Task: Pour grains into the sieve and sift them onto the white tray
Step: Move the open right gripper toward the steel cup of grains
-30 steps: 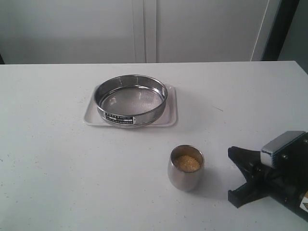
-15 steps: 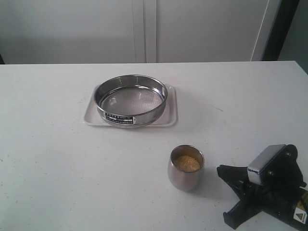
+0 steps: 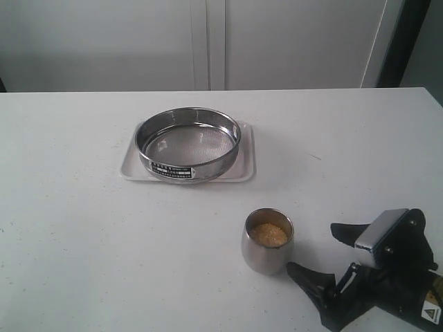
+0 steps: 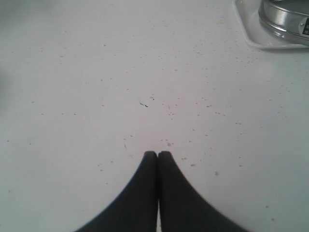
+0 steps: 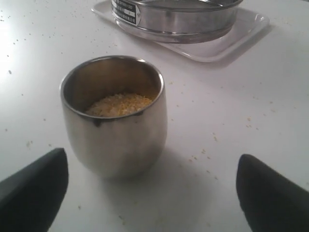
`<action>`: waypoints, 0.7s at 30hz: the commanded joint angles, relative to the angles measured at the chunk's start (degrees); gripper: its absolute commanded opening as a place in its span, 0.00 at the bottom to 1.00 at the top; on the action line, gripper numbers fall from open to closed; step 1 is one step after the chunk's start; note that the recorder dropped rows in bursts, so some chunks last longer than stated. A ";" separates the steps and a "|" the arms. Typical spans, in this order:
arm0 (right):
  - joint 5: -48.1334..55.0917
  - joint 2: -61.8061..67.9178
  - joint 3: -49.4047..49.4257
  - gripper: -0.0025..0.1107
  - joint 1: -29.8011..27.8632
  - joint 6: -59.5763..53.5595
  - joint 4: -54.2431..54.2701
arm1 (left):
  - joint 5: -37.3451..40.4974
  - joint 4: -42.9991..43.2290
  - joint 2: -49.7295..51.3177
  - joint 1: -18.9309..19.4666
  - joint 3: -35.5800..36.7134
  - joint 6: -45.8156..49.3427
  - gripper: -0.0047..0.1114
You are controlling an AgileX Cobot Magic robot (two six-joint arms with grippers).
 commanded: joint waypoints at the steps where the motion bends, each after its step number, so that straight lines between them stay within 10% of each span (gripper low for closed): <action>1: -0.90 0.08 -0.71 0.82 -0.64 1.46 -3.32 | -0.08 -0.39 -0.24 0.09 0.23 0.00 0.04; 21: -0.90 7.62 -7.57 0.90 1.67 5.36 -9.01 | -0.08 -0.39 -0.24 0.09 0.23 0.00 0.04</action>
